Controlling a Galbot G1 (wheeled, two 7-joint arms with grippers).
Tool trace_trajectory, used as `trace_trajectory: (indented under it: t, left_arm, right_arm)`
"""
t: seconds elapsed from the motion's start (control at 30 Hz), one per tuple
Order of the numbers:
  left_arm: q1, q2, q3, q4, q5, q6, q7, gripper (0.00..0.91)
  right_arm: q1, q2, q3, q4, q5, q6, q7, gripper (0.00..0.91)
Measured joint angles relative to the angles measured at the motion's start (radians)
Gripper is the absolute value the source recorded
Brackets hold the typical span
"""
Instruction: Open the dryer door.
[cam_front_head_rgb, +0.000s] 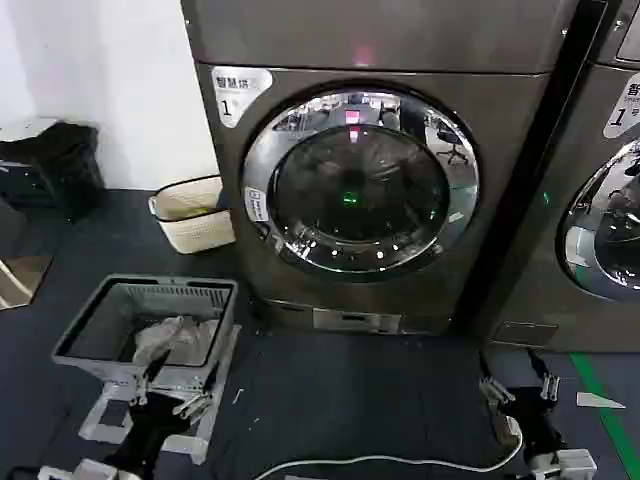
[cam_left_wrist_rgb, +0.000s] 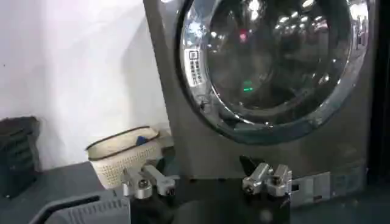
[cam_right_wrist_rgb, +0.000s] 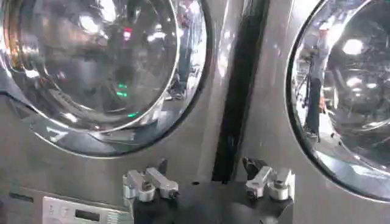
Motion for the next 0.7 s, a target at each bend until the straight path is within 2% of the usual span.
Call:
trace_trajectory:
  t: [0.17, 0.37, 0.7]
  left_arm:
    - [-0.004, 0.005, 0.005, 0.0, 0.0, 0.001, -0.001, 0.907]
    - [-0.01, 0.003, 0.006, 0.003, 0.0, 0.001, -0.002, 0.907]
    - [0.001, -0.015, 0.008, -0.011, 0.003, -0.01, -0.002, 0.907]
  right_arm:
    - [0.046, -0.04, -0.016, 0.003, 0.043, -0.041, 0.017, 0.907]
    - [0.135, -0.128, -0.065, -0.013, 0.129, -0.082, 0.013, 0.907]
    - [0.317, -0.307, -0.216, -0.064, 0.195, -0.092, 0.025, 0.907]
